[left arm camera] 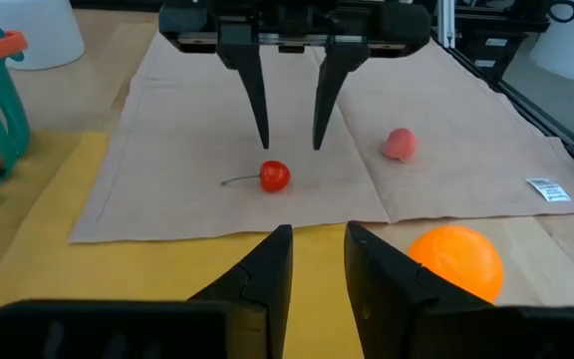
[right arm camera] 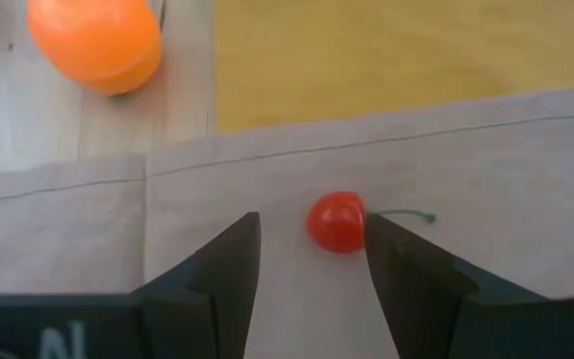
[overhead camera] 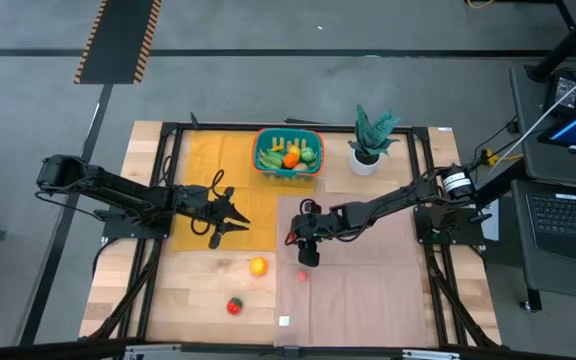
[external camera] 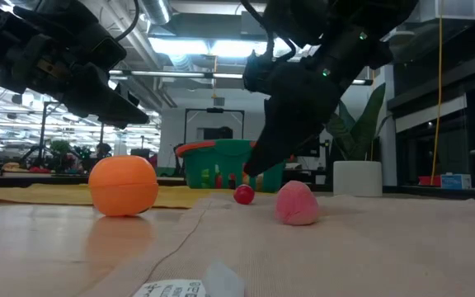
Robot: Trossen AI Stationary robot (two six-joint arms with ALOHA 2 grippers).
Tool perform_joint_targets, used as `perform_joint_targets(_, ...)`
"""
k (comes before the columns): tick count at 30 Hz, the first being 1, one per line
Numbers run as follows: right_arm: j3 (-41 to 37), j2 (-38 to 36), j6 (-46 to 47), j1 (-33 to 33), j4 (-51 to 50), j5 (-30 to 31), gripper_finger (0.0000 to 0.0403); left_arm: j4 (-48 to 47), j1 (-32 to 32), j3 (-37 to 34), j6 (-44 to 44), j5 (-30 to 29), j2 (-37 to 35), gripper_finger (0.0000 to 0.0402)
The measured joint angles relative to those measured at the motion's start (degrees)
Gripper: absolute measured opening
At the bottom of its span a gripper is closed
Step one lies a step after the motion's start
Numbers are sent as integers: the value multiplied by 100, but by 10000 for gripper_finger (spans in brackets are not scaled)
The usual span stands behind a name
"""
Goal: Pick and placing Produce into tupperware
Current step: Put the red cherry into the blue basket
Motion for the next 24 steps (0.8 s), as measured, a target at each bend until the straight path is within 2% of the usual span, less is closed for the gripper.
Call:
perform_joint_targets(9, 0, 2, -19, -7, -23, 145, 183, -10, 1, 0, 2, -1, 0, 89)
perform_joint_targets(24, 0, 52, -22, -11, 22, 454, 183, -12, 0, 0, 1, -1, 0, 52)
